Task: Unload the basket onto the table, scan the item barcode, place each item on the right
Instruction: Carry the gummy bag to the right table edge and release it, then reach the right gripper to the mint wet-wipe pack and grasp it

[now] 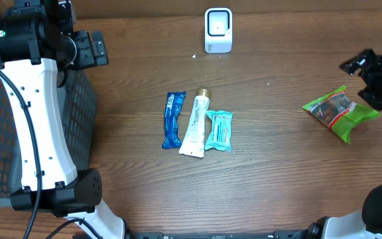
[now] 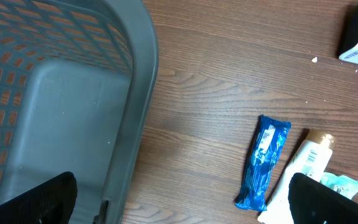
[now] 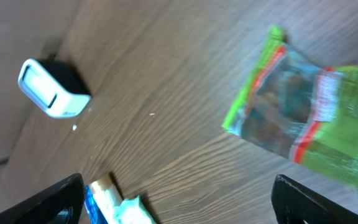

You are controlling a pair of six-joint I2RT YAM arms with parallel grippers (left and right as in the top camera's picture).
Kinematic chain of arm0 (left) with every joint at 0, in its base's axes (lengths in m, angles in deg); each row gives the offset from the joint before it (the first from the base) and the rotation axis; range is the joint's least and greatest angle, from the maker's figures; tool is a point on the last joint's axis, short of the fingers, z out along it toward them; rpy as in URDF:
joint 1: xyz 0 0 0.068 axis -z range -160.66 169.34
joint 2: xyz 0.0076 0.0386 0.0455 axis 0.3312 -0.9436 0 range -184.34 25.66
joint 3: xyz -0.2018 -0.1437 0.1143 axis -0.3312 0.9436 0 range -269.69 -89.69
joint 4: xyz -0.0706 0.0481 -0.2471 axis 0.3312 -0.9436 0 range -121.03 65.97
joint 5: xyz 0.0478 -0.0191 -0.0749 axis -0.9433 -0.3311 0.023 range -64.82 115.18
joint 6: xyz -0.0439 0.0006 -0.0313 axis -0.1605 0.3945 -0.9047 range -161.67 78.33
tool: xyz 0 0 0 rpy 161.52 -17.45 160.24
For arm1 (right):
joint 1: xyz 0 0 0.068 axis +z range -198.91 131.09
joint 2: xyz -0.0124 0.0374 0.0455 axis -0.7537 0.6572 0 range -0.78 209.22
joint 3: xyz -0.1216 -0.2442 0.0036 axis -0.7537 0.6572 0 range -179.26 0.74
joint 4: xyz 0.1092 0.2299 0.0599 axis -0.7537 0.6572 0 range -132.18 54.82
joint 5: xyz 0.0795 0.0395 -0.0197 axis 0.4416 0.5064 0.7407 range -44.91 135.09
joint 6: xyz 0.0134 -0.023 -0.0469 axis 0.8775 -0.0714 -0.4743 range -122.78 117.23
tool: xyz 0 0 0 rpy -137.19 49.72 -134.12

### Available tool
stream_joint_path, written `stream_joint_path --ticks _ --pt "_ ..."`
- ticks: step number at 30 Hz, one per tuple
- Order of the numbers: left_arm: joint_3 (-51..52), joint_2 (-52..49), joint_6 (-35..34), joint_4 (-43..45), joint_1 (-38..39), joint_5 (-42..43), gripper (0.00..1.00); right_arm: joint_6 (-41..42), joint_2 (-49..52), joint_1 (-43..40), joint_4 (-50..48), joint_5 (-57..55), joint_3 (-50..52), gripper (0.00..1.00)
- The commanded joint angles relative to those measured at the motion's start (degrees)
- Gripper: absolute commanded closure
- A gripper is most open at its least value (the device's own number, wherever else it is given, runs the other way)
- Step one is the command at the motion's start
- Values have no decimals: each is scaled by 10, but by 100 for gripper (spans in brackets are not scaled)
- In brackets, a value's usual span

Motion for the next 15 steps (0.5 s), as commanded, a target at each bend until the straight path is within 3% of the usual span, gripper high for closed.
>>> stream_joint_path --ticks 1,5,11,15 --pt "-10 17 -5 1 3 4 0 5 -5 42 6 8 -3 2" --pt "-10 17 -5 1 3 4 0 -9 7 138 -4 -6 38 2" --pt "-10 17 -5 1 3 4 0 -6 37 326 -120 -20 148 23" --pt "-10 17 -5 1 3 4 0 31 58 421 -152 -113 153 24"
